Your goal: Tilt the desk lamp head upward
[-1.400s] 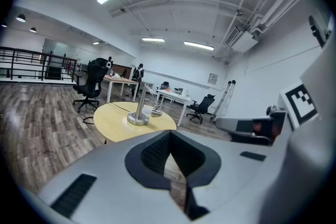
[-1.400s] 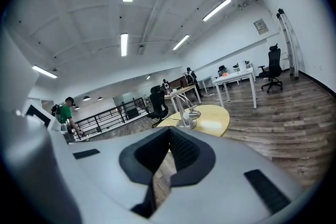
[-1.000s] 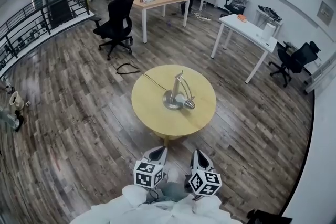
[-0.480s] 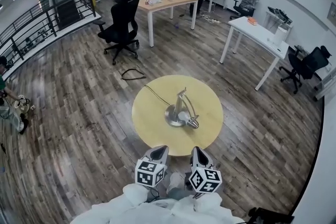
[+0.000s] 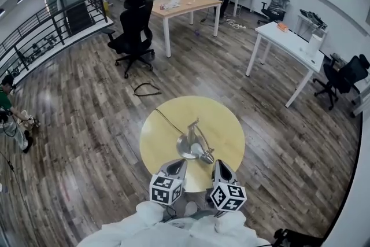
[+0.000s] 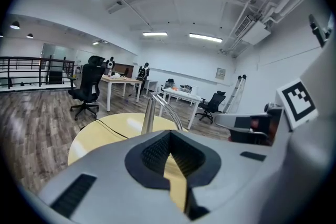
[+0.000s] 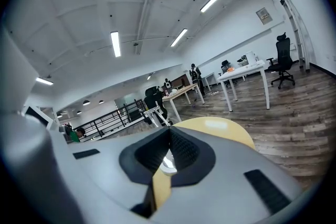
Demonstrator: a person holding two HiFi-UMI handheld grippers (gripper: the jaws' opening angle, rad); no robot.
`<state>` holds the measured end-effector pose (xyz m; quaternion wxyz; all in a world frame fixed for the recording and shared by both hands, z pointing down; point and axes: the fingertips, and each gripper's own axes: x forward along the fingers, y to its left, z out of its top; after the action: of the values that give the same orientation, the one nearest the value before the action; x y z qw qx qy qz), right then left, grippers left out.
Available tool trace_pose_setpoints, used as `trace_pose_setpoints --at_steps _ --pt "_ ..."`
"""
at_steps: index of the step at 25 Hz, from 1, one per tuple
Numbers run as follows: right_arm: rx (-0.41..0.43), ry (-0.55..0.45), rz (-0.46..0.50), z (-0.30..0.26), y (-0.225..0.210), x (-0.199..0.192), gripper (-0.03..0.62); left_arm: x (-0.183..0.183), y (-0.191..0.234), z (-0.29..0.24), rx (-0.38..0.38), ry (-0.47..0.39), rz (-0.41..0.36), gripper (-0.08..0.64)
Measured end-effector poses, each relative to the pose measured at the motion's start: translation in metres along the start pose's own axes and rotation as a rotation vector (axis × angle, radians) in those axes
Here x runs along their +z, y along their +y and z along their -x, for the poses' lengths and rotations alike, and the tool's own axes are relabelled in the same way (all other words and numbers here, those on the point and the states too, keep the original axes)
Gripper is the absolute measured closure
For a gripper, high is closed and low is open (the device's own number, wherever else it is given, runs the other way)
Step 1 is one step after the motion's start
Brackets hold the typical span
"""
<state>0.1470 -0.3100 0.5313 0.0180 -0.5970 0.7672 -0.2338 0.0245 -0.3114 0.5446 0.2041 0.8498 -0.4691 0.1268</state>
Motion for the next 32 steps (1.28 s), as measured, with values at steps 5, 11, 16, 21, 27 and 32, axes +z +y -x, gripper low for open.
trace_pose_setpoints --at_steps 5,11,16,21,27,32 --pt "-0.007 0.023 -0.015 -0.021 -0.016 0.01 0.58 0.01 0.006 -0.023 0.011 0.024 0.027 0.56" --pt "-0.039 0.033 -0.025 -0.04 -0.027 0.009 0.58 0.006 0.035 -0.047 0.018 0.064 0.043 0.56" --pt "-0.078 0.056 -0.062 -0.04 -0.045 0.0 0.58 0.0 0.057 -0.066 0.025 0.098 0.02 0.56" --pt "0.074 0.133 -0.057 -0.046 -0.05 -0.031 0.577 -0.036 0.098 -0.103 0.042 0.201 -0.017 0.56" --pt "0.282 0.236 0.135 -0.059 -0.057 -0.064 0.334 -0.071 0.12 -0.158 0.017 0.271 -0.145 0.56" --pt "0.432 0.318 0.263 -0.086 -0.044 -0.09 0.281 -0.098 0.127 -0.171 0.033 0.295 -0.168 0.56"
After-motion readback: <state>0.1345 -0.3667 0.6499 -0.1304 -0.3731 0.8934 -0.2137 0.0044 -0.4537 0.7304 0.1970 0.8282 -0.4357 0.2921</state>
